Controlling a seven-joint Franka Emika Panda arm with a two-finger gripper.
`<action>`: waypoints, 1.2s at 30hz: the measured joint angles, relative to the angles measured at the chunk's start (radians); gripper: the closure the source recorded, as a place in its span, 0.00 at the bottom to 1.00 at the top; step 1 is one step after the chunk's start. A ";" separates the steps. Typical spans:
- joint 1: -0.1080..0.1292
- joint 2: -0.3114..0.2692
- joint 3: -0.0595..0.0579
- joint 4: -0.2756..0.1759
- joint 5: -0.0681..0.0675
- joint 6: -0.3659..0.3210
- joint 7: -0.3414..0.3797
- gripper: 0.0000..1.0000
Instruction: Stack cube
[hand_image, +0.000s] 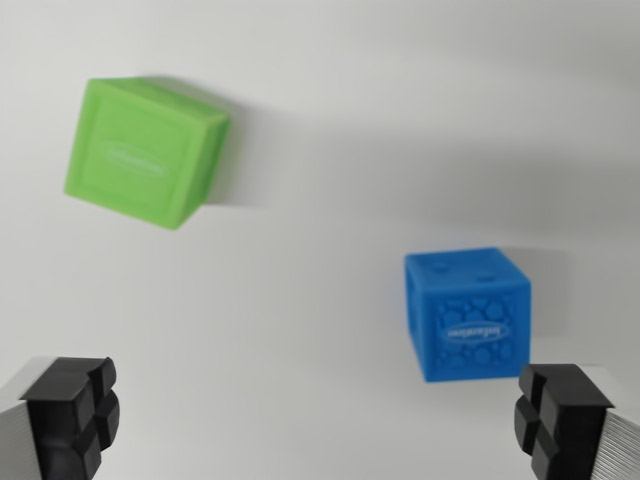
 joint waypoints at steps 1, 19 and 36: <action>-0.002 0.002 -0.001 -0.003 0.000 0.005 -0.006 0.00; -0.083 0.084 -0.012 -0.070 0.022 0.164 -0.182 0.00; -0.167 0.200 -0.005 -0.091 0.056 0.310 -0.340 0.00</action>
